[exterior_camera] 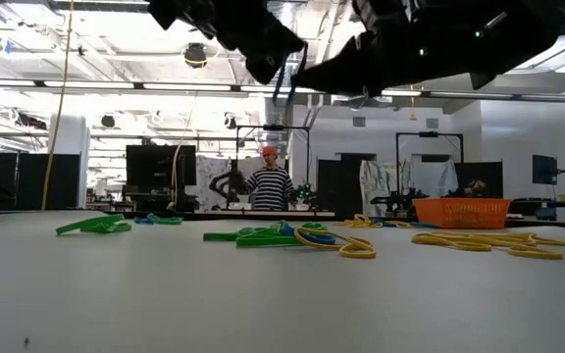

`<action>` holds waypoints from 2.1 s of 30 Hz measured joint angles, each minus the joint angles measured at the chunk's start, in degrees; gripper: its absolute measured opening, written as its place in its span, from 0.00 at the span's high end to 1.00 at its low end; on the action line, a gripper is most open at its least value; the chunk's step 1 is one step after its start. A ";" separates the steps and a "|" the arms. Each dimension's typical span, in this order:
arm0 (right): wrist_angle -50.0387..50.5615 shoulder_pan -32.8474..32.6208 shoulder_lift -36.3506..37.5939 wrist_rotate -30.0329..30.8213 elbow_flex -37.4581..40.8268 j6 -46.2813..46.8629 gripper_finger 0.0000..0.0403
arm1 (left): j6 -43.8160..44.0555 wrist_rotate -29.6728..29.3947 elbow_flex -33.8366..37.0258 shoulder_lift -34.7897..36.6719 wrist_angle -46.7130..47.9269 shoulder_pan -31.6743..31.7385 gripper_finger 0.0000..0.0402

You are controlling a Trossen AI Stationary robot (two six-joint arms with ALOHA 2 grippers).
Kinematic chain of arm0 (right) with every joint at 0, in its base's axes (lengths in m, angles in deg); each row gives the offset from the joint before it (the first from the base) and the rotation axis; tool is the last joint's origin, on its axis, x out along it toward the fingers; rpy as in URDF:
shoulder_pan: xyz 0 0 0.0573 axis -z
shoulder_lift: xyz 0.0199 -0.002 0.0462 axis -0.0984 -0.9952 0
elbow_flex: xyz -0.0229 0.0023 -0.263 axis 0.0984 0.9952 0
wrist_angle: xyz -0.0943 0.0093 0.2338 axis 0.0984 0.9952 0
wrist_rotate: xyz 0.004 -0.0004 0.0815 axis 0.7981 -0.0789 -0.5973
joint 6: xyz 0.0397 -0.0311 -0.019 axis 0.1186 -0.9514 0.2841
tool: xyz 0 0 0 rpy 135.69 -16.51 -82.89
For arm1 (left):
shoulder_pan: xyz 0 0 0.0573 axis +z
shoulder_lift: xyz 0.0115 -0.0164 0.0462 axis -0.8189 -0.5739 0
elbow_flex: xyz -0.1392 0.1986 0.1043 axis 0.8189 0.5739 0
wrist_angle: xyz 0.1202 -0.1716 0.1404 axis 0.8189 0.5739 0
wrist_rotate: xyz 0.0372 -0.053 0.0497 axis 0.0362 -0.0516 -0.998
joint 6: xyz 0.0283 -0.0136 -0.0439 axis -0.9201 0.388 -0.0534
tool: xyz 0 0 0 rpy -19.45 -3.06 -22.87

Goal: Sort rubber bands into baskets
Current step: Put the blue rubber band into the red bin

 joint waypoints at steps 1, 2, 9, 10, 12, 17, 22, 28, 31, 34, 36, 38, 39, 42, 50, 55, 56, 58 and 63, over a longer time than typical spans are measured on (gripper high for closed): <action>0.81 0.17 0.00 0.82 0.00 0.08 0.96 | 0.01 -1.53 0.16 0.00 0.29 0.00 0.99; 1.59 0.41 0.00 1.55 0.00 0.27 0.96 | -0.03 -3.01 0.28 -0.02 0.92 0.00 0.98; 7.05 3.07 0.00 2.05 0.00 3.87 0.96 | -1.49 -11.27 0.34 -0.02 5.09 0.00 0.77; 7.88 3.52 0.00 2.05 0.00 4.39 0.96 | -1.47 -11.81 0.34 -0.02 5.13 0.00 0.73; 9.77 4.58 0.00 2.05 0.00 5.12 0.96 | -1.30 -12.47 0.34 -0.02 5.30 0.00 0.66; 14.41 7.68 0.13 2.10 0.00 6.86 0.96 | 0.39 -16.71 0.34 -0.02 7.19 -0.02 0.53; 20.20 11.59 2.43 2.10 0.00 8.03 0.96 | 1.64 -20.46 2.35 -0.02 8.45 0.00 0.52; 27.30 16.92 8.74 2.12 -0.02 8.11 0.96 | 3.79 -20.47 8.87 -0.02 3.61 -0.31 0.52; 31.73 20.34 12.69 2.12 -0.02 8.05 0.96 | 4.83 -20.51 12.13 -0.02 -0.80 -1.03 0.52; 36.64 24.55 16.36 2.12 -0.02 7.93 0.96 | 5.74 -20.48 15.79 -0.02 -8.47 -2.31 0.52; 39.15 27.82 18.35 2.12 -0.02 7.98 0.96 | 6.42 -20.50 18.14 -0.02 -14.20 -3.35 0.52; 41.89 31.25 19.94 2.13 -0.02 8.53 0.96 | 7.00 -20.49 20.19 -0.02 -20.44 -4.55 0.52; 42.76 33.03 20.57 2.14 -0.02 9.15 0.96 | 7.23 -20.48 21.21 -0.02 -23.63 -5.19 0.52; 45.75 38.33 22.21 2.23 -0.02 9.85 0.96 | 7.44 -20.46 23.68 -0.02 -32.27 -7.32 0.52; 52.83 51.08 23.07 8.81 -0.02 12.52 0.95 | 4.11 -21.78 26.52 -0.02 -42.48 -12.84 0.52; 57.03 56.12 22.99 13.66 -0.02 14.38 0.92 | 2.56 -22.44 26.52 -0.02 -42.49 -15.34 0.52; 57.80 56.85 22.99 14.30 -0.02 14.59 0.92 | 2.38 -22.45 26.52 -0.02 -42.47 -15.71 0.52; 58.62 57.96 22.99 14.15 -0.02 14.60 0.93 | 2.05 -22.45 26.52 -0.02 -42.49 -16.18 0.52; 58.88 58.62 22.99 12.05 -0.02 14.62 0.94 | 1.89 -22.47 26.52 -0.02 -42.46 -16.72 0.52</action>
